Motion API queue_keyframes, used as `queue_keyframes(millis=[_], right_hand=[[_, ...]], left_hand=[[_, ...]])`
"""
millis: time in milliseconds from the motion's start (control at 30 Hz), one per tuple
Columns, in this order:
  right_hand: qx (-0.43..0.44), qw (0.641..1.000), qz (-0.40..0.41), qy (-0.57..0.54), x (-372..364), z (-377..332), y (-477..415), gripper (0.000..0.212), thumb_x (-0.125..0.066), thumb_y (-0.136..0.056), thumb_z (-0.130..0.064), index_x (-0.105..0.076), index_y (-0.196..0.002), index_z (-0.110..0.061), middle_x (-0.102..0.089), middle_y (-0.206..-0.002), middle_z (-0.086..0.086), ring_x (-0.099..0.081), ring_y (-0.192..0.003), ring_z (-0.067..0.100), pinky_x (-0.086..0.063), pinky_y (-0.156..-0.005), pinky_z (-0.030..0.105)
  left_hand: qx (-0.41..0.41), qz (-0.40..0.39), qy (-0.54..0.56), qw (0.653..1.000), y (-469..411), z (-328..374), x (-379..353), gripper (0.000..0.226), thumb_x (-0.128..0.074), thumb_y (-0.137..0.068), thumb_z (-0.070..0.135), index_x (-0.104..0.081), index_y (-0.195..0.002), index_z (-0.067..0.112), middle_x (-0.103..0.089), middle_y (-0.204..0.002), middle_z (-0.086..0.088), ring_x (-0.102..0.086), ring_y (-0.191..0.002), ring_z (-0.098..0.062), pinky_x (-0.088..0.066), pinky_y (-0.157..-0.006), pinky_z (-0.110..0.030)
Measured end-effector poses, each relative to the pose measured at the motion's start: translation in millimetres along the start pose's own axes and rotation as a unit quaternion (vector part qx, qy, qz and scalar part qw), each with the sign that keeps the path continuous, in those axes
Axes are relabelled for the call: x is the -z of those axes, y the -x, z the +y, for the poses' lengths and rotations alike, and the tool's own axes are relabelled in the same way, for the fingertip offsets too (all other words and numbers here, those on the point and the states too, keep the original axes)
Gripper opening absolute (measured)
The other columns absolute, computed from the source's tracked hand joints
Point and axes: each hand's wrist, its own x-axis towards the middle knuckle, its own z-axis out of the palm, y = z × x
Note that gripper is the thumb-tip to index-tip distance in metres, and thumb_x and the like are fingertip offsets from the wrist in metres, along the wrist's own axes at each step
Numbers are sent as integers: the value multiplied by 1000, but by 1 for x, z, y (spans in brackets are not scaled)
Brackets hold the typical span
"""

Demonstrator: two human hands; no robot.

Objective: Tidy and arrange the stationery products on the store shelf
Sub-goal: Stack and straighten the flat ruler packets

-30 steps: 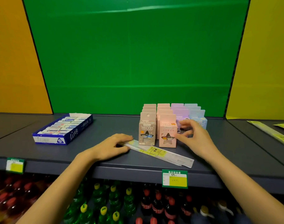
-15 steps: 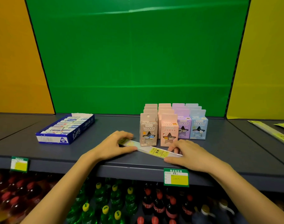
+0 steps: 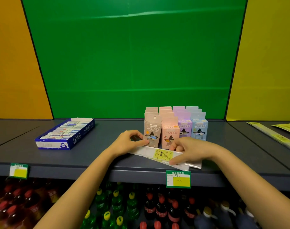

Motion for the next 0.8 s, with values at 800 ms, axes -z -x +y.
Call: queue_keyframes(millis=[800], right_hand=[[75,897,233,-367,-14,31,79,18,-62,-85,-12,-64,-101,-20,-72,-99,-2,-66,-83,6,-51,-77,21]], left_hand=[[-68,-19,374,925,66,115,-80,20,-48,-89,21,-59,-97,7,-63,-62,-1,-54,-47,-10,-48,-47,-19]])
